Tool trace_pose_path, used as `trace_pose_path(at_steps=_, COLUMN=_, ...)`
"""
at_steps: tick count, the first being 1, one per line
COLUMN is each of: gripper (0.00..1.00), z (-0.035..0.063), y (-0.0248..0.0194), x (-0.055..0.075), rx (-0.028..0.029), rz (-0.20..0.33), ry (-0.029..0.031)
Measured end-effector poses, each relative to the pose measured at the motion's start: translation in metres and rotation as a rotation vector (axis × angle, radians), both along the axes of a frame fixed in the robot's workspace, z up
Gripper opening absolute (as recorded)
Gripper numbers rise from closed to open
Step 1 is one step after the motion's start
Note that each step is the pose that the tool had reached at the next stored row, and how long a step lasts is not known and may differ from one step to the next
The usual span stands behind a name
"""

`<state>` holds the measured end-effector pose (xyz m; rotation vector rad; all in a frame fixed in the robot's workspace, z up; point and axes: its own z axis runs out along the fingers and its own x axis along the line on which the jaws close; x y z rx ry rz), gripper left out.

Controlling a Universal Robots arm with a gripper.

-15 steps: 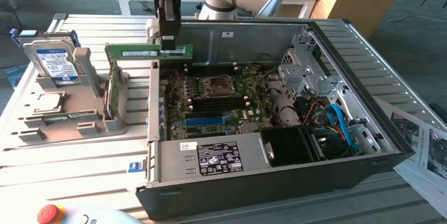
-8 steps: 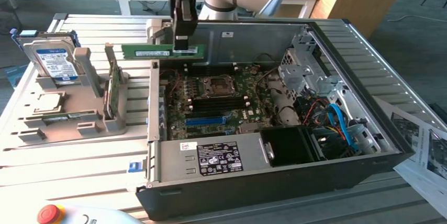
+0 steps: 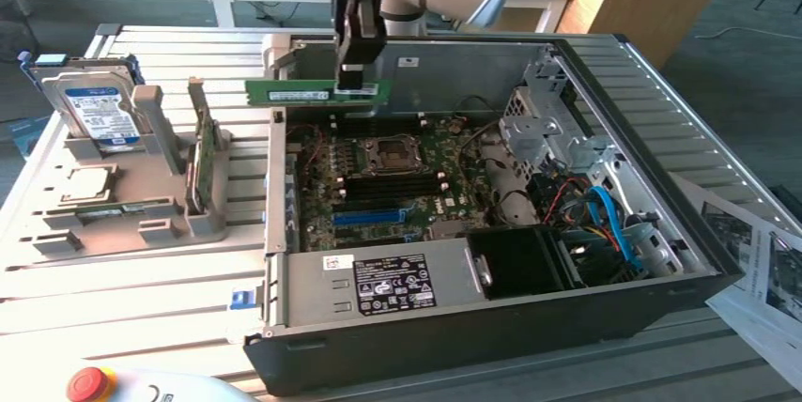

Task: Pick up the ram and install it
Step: 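Pick up the ram and move it above insertion slot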

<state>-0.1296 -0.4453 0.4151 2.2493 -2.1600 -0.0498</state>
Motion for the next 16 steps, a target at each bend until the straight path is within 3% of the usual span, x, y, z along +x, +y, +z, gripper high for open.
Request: trace_pose_path(at_steps=16, gripper=0.12, z=0.0000, y=-0.0005, x=0.043, rx=-0.0004, rz=0.000, ry=0.0000)
